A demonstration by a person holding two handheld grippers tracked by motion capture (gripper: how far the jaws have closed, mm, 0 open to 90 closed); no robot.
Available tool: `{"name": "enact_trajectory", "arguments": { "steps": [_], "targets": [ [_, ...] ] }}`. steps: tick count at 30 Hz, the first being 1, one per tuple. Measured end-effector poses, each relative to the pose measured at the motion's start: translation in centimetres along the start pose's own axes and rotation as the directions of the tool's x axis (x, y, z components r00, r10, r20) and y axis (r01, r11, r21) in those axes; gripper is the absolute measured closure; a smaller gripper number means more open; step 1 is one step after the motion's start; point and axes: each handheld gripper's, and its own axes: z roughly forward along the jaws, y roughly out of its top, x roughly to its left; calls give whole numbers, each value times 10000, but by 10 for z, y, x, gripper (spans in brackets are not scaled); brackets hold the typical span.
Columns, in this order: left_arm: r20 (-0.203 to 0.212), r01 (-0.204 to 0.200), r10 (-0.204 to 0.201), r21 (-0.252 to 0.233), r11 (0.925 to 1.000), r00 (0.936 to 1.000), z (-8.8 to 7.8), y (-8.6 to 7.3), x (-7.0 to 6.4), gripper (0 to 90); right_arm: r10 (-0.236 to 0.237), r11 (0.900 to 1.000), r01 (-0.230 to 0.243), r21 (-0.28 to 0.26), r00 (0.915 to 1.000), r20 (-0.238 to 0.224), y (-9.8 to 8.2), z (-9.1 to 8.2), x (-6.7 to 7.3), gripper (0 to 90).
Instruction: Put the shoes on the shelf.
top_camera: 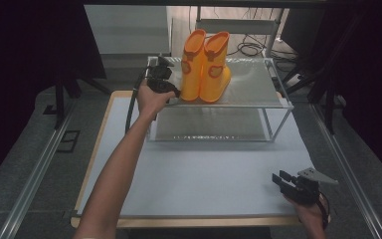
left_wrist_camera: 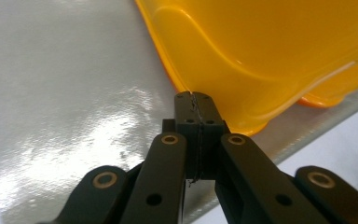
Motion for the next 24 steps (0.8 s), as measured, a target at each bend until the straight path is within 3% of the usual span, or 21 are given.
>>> {"name": "enact_trajectory", "arguments": {
  "steps": [16,24],
  "targets": [
    [710,-555,538,228,9982,9960,13,7,-35,900,-9,10000,9,-27,10000,-20,1,-1,1,607],
    [939,-530,517,110,9985,9942,11,4,-30,900,6,10000,-6,-33,10000,2,0,-2,0,607]
  ]
}}
